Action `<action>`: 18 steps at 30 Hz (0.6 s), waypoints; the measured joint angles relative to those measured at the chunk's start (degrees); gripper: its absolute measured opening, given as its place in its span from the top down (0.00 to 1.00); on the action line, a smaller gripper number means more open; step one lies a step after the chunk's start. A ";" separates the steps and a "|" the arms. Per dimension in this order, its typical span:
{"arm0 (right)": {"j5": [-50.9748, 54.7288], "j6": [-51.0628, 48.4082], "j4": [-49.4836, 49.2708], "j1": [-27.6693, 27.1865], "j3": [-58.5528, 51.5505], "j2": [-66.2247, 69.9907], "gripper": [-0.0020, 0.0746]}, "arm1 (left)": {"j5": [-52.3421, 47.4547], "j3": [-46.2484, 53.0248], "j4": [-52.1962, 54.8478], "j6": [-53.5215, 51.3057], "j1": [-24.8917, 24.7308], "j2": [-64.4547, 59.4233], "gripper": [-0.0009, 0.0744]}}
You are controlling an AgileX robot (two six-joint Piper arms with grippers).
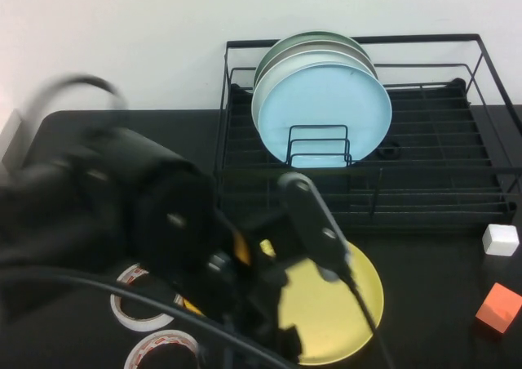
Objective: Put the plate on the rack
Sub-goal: Pick up the plate from the table
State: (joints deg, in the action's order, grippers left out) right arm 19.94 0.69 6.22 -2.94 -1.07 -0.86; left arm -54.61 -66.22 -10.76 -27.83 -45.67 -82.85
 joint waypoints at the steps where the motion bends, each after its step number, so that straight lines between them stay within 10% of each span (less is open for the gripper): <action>1: 0.00 0.00 0.00 0.00 0.00 0.00 0.96 | 1.25 0.00 1.09 0.81 -1.22 -1.02 0.32; 18: 0.00 0.00 0.00 0.00 0.00 0.00 0.96 | 16.75 0.00 8.72 5.69 -5.89 -22.07 0.30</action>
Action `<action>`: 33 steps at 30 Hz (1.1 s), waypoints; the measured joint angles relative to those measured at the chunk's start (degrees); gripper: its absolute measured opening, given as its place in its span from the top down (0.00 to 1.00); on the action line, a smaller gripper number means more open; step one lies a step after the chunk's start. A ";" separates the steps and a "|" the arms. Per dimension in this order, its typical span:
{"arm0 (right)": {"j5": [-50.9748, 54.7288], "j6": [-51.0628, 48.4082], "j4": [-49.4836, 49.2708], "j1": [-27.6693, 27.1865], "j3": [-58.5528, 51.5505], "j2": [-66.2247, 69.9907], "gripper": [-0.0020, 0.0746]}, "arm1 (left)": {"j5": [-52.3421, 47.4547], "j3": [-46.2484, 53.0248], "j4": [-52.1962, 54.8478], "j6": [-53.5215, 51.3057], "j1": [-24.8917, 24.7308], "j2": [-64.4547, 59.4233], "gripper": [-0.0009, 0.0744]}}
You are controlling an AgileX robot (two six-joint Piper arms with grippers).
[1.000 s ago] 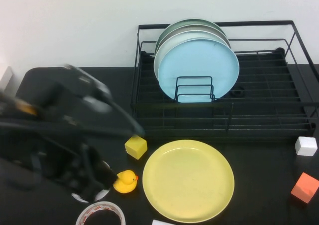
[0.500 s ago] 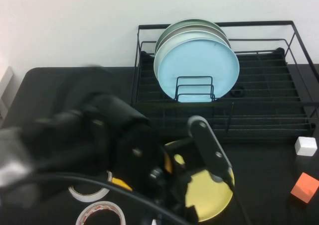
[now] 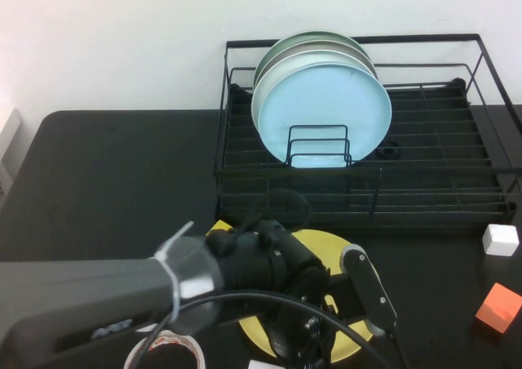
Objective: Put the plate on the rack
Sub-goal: Pick up the plate from the table
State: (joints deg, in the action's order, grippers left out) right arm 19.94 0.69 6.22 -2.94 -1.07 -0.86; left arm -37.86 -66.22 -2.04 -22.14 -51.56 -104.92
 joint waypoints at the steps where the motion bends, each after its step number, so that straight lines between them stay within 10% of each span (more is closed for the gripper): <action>1: 0.00 0.00 0.00 0.00 0.00 0.00 0.96 | 0.59 0.00 0.33 0.00 0.00 -0.63 0.30; 16: 0.00 0.00 0.00 0.00 0.00 0.00 0.96 | 5.65 -0.68 2.04 1.35 -0.03 -5.12 0.31; 24: 0.00 0.00 0.00 -0.12 0.00 0.00 0.96 | 6.04 -1.25 2.04 1.34 -0.40 -5.82 0.86; 33: 0.00 0.00 0.00 -0.12 0.00 0.00 0.96 | 6.12 -1.25 2.04 1.50 -0.54 -4.98 0.95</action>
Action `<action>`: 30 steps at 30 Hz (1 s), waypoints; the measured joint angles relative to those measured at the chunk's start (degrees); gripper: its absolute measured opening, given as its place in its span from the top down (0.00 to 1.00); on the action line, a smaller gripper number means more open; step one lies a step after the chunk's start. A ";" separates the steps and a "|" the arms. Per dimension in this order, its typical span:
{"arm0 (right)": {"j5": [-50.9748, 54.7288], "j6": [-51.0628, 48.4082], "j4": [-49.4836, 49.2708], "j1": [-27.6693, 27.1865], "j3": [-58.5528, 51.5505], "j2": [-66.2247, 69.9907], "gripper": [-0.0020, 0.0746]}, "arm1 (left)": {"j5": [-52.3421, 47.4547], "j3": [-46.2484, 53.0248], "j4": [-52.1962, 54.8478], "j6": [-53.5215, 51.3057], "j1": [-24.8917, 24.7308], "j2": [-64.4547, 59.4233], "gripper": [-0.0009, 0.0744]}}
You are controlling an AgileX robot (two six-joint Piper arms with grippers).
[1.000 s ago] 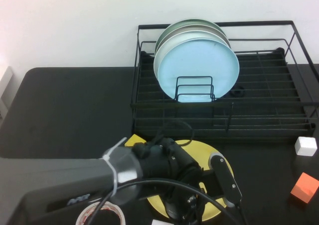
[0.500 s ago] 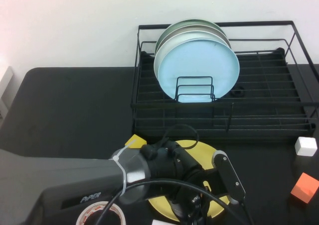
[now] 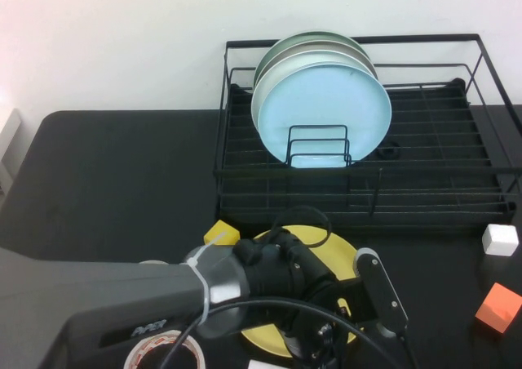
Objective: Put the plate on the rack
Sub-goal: Pick up the plate from the table
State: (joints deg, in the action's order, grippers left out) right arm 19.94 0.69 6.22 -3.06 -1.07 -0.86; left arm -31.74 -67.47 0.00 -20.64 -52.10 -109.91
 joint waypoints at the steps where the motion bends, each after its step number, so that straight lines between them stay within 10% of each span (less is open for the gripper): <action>1: 0.00 0.00 0.00 0.00 0.00 0.00 0.96 | -0.46 0.00 0.00 0.42 0.00 0.54 0.96; 30: 0.00 0.00 0.00 0.00 0.00 0.00 0.96 | -7.07 0.54 -4.12 4.50 -0.37 14.34 0.98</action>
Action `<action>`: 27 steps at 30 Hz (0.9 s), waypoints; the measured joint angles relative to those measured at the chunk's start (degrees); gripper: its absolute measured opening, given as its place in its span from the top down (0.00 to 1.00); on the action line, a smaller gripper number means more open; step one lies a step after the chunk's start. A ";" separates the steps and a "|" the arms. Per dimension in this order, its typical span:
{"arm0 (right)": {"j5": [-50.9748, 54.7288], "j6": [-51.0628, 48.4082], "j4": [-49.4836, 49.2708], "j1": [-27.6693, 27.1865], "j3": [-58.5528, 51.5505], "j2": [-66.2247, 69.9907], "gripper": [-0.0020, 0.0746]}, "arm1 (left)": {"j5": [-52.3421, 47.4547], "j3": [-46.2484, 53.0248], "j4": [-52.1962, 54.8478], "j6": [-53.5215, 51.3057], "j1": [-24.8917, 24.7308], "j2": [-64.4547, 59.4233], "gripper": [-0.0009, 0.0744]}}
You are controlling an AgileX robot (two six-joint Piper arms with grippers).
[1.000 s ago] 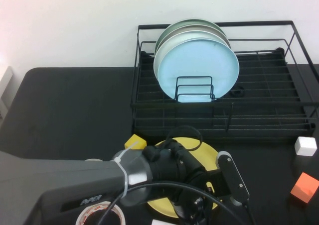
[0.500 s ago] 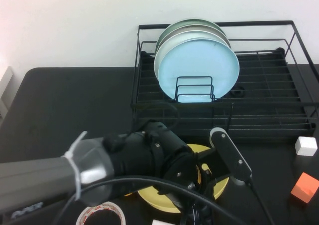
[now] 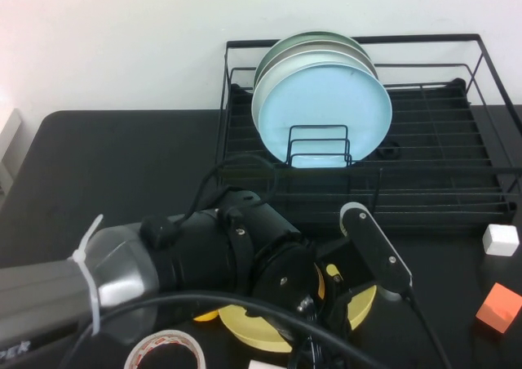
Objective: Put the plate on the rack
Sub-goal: Pick up the plate from the table, then hand over the plate
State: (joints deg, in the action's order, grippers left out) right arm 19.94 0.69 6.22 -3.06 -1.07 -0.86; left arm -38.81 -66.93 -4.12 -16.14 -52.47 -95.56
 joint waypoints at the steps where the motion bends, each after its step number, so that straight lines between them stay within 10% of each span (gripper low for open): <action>1: 0.00 0.00 0.00 0.00 0.00 0.00 0.96 | -0.24 0.00 0.35 -0.10 -0.49 0.12 0.98; 19: 0.00 0.24 -1.06 0.00 0.00 0.00 0.96 | -1.08 0.00 1.61 -0.33 -4.30 1.06 0.98; 27: -3.40 10.77 -40.96 0.00 -0.47 0.00 0.96 | -1.08 0.00 2.04 -0.33 -4.30 1.06 0.98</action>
State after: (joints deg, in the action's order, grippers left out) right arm 16.55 11.46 -34.74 -3.06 -1.54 -0.86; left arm -39.89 -66.93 -2.08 -16.47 -56.77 -94.51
